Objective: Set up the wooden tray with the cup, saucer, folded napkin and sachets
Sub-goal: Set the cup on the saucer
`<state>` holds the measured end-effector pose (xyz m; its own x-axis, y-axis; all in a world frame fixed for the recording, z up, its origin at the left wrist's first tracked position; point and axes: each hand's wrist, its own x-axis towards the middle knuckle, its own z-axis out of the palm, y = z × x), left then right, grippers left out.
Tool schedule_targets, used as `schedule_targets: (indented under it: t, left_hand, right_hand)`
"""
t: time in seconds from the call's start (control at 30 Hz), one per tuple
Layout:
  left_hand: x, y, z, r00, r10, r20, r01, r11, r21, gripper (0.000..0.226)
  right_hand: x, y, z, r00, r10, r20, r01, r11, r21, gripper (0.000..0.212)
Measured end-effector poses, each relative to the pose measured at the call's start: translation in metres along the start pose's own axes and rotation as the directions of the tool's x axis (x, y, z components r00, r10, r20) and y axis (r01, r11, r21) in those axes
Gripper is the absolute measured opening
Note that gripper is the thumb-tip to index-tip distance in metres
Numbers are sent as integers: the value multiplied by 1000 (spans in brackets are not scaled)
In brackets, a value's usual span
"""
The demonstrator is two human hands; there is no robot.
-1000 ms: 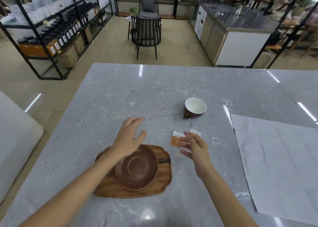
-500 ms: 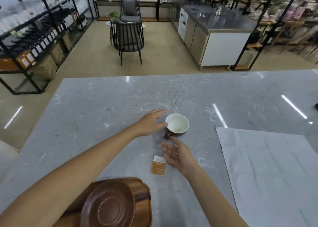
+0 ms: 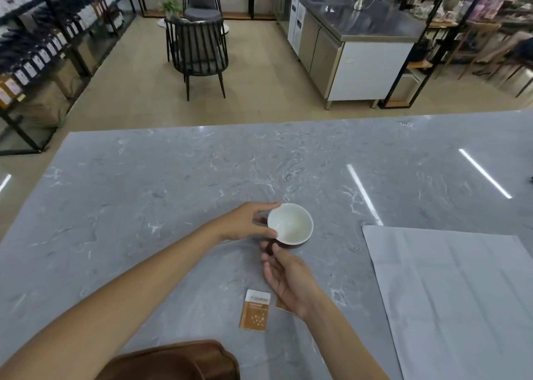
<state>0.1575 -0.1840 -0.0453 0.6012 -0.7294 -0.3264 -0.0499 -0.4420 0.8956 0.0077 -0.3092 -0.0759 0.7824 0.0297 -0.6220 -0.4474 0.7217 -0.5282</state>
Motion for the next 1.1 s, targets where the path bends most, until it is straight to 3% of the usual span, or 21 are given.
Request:
schedule_targets:
  t: [0.37,1.1]
  left_hand:
    - [-4,-12,12,993,52,-105,-67,986,-151,81]
    - [-127,19,37,924,115,-366,-171,978,-123,76]
  right_hand:
    - [-2,3,-6,991,-132,-18,130,988,-82,27]
    - [-95,27,28,979,-127,157,169,942,-288,31]
